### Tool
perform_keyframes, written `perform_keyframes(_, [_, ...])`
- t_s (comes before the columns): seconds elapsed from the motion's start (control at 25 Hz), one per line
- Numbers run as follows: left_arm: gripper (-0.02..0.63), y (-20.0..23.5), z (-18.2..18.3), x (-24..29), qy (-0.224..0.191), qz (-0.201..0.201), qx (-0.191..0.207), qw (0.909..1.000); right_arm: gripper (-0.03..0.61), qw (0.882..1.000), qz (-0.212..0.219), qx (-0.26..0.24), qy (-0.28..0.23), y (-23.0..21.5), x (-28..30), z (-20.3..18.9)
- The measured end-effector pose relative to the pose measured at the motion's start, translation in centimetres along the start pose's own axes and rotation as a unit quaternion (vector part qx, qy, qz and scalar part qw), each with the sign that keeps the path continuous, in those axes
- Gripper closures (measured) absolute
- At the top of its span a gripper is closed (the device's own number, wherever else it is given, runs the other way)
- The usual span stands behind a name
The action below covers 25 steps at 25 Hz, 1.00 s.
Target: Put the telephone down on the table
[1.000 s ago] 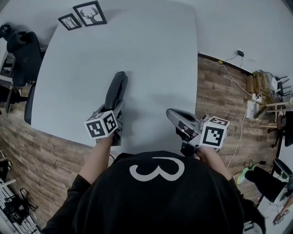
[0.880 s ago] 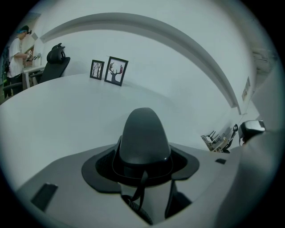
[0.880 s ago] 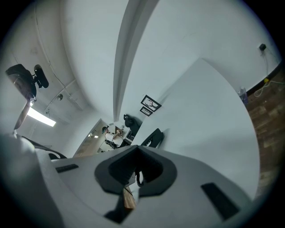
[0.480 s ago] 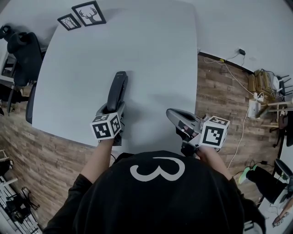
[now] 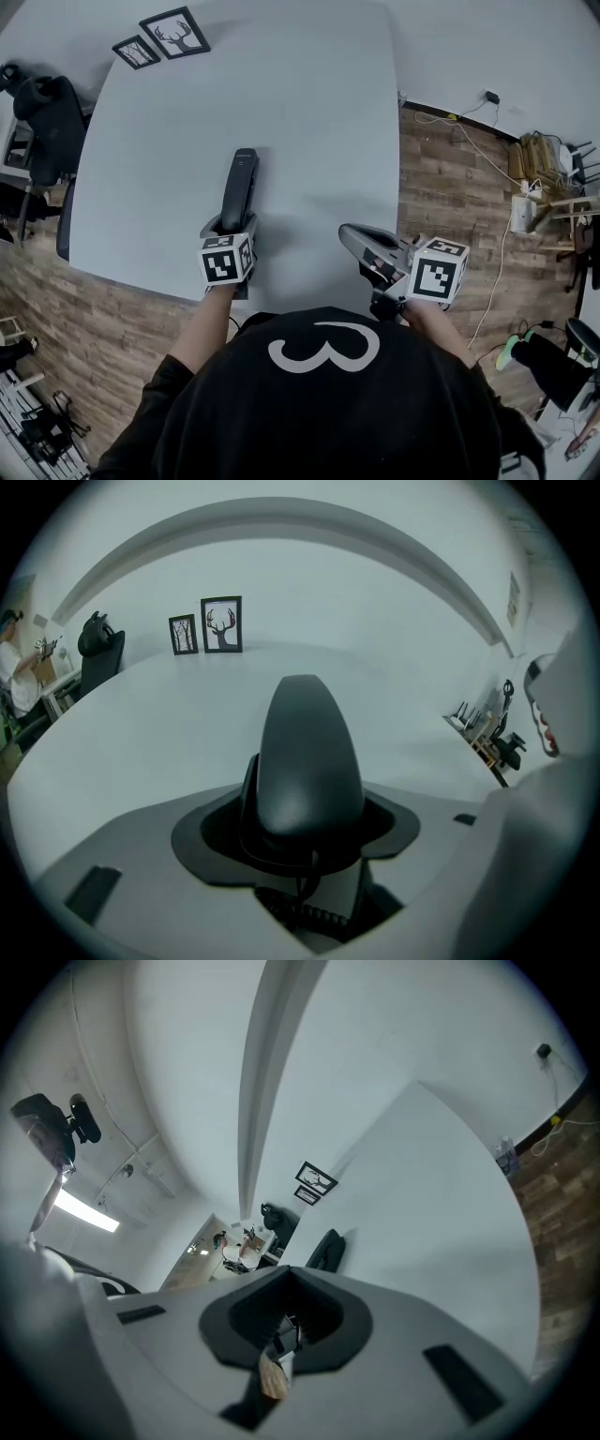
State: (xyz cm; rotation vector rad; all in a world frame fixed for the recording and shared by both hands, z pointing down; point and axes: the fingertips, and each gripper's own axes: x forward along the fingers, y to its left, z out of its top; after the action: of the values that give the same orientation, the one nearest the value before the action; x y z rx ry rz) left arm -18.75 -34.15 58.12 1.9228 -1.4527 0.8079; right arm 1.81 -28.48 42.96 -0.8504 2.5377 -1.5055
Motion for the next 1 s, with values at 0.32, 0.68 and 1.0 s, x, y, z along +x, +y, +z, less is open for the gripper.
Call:
perform_keyframes(0.32, [0.325, 0.2, 0.0, 0.4, 0.001, 0.006, 0.021, 0.9998, 0.569, 1.0, -0.006, 0.001, -0.006, 0.2, -0.8, -0.4])
perform_keyframes(0.68, [0.259, -0.1, 0.3, 0.2, -0.036, 0.005, 0.051, 0.9981, 0.569, 1.0, -0.001, -0.01, 0.017, 0.8, -1.7, -2.1])
perform_keyframes(1.0, [0.216, 1.0, 1.0, -3.5, -0.084, 0.023, 0.008, 0.9962, 0.569, 0.998, 0.022, -0.049, 0.044, 2.8, -3.2, -3.1])
